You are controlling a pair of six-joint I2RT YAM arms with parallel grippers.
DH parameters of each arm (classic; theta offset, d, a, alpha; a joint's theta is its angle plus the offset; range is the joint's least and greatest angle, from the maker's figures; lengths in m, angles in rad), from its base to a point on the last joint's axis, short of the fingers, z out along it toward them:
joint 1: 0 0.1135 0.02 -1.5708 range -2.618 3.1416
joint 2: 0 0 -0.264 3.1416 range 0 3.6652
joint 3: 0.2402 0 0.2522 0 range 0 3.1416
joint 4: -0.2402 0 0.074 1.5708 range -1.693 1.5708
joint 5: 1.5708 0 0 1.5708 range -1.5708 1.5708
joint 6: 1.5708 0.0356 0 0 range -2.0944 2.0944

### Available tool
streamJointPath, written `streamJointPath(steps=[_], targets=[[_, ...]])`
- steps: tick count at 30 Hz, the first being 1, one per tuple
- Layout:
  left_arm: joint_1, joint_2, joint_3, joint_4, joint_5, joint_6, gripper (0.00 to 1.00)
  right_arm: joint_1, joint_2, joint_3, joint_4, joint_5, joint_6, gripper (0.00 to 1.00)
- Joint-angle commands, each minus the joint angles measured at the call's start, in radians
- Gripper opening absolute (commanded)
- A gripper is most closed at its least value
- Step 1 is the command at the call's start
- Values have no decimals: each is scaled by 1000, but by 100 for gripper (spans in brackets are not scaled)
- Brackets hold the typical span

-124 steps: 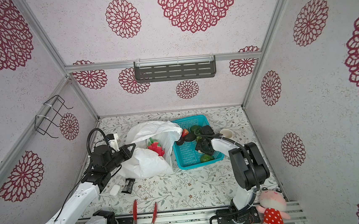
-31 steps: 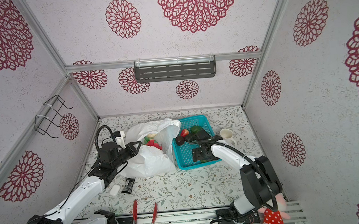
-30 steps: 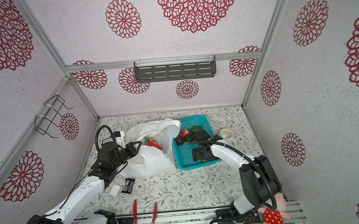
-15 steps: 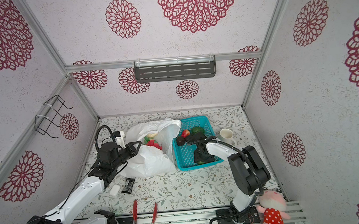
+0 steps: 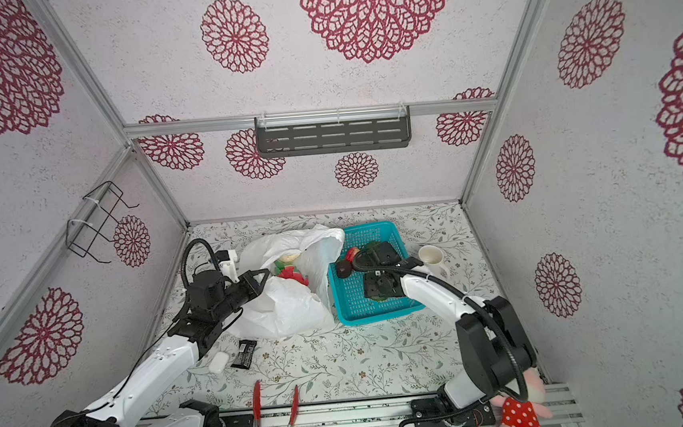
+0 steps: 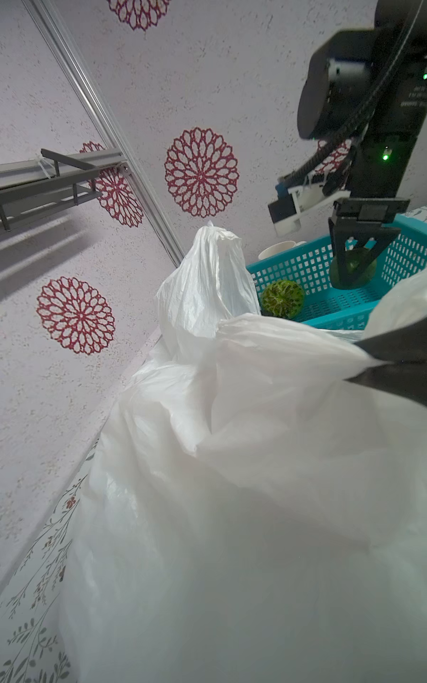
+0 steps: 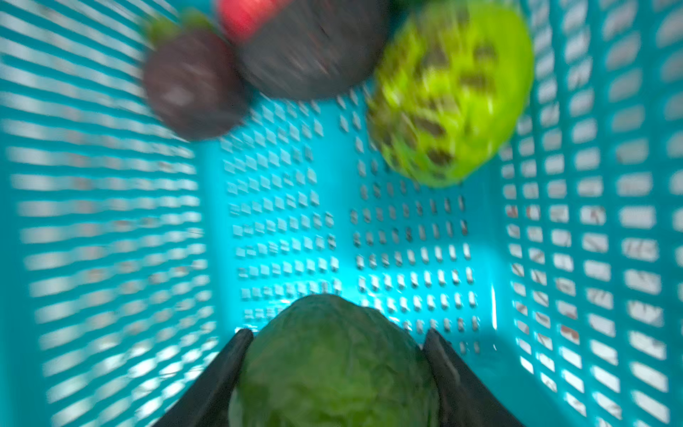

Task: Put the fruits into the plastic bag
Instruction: 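Return the right gripper to the basket and grasp the dark green round fruit, then carry the green fruit into the bag and open the right gripper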

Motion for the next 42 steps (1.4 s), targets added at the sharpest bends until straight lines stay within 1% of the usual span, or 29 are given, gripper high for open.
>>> streamJointPath(steps=[1,3,5,7,12,16,20,26,27,29,30,33,35,38,42], targets=[[-6,10,37,4,0,-7,0,44,-57,61,105,-109,-50,36],[-8,10,37,5,0,-9,0,82,-51,96,136,-148,-68,36],[-11,10,40,2,-4,-13,0,124,-24,138,163,-163,-92,37],[-13,5,43,-7,-9,-16,0,163,39,191,194,-191,-110,37],[-20,-25,48,-39,-16,-15,0,219,230,363,219,-281,-122,37],[-26,-84,47,-93,-37,-20,0,278,387,542,149,-336,-183,38],[-35,-137,43,-131,-48,-35,0,339,497,673,82,-393,-254,41],[-53,-174,14,-123,-61,-70,0,362,610,795,39,-503,-258,43],[-57,-174,12,-121,-64,-72,0,362,620,802,39,-524,-257,47],[-62,-168,10,-117,-67,-72,0,361,629,808,41,-550,-256,60],[-62,-163,12,-116,-66,-72,0,361,629,810,39,-553,-257,68],[-64,-146,20,-111,-62,-72,0,360,616,801,42,-551,-264,82],[-64,-138,24,-103,-60,-72,0,359,601,787,49,-539,-264,87],[-64,-129,27,-90,-63,-70,0,351,562,748,75,-514,-256,90],[-63,-117,29,-82,-65,-71,0,331,504,687,124,-517,-229,95]])
